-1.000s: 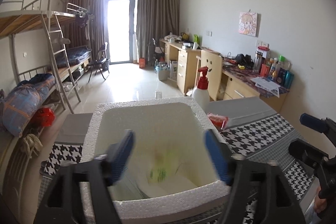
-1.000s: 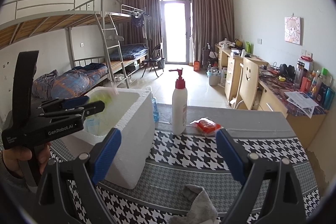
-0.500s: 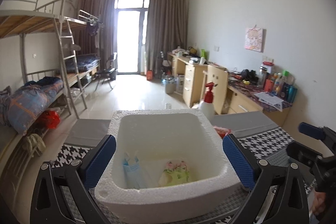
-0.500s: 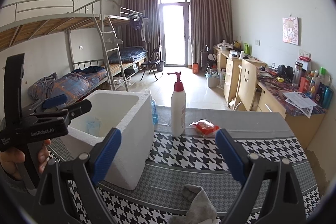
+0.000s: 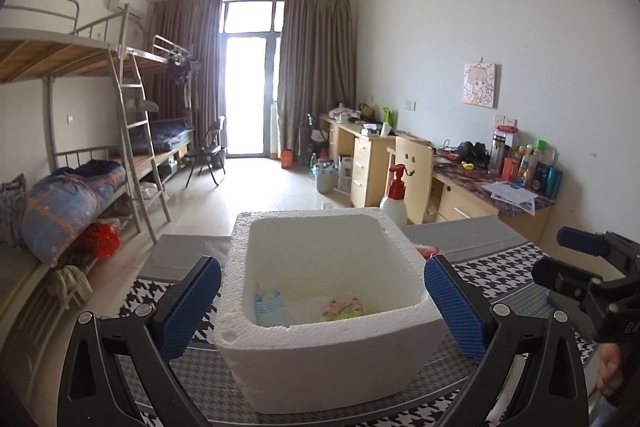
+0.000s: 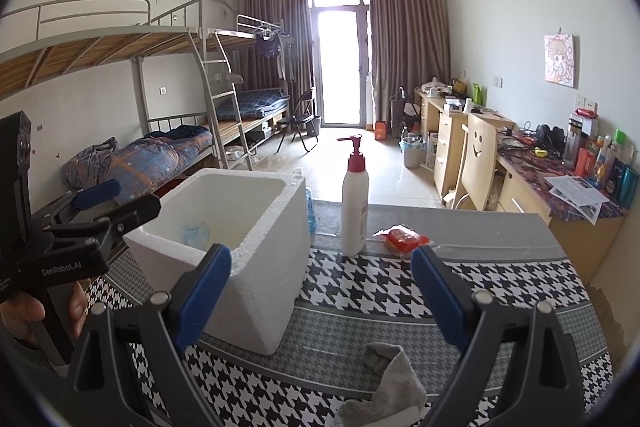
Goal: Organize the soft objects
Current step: 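Withdraw both tools from the foam box toward the grey cloth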
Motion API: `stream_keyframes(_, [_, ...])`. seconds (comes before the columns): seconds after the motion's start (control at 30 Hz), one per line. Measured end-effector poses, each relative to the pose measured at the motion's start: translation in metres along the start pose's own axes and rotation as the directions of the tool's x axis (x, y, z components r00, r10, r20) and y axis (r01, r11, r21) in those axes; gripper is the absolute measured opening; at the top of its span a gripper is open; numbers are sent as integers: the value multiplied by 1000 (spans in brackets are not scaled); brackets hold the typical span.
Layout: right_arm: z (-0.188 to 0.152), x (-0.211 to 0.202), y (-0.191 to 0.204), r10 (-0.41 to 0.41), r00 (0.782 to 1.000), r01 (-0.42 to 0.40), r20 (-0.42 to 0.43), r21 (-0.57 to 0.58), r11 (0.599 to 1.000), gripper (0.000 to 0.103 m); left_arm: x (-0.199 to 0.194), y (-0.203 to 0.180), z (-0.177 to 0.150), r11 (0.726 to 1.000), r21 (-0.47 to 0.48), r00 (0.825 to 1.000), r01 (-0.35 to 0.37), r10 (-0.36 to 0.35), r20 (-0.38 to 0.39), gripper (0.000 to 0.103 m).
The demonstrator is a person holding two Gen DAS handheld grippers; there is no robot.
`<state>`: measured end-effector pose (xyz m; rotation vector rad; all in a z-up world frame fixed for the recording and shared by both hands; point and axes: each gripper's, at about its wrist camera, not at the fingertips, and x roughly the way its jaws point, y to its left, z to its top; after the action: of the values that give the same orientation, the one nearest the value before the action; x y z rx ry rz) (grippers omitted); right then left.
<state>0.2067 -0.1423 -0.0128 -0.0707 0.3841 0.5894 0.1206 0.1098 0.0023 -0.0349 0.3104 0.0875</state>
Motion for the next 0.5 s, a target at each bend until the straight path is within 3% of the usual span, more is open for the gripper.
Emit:
stream_keyframes(0.13, [-1,-2,1,-4,1000,4,3,3,1000,94,-3,-1,-4,1000,2,1000,1,-1,-6,102])
stream_keyframes(0.27, [-4,-4,2,-5,1000,5,1,2,1000,94,-4,4,-9,997,-23,996,69,-70,-49,102])
stream_keyframes(0.5, [-9,-10,3,-7,1000,7,4,6,1000,94,-18,-1,-12,999,-12,998,50,-50,-24,102])
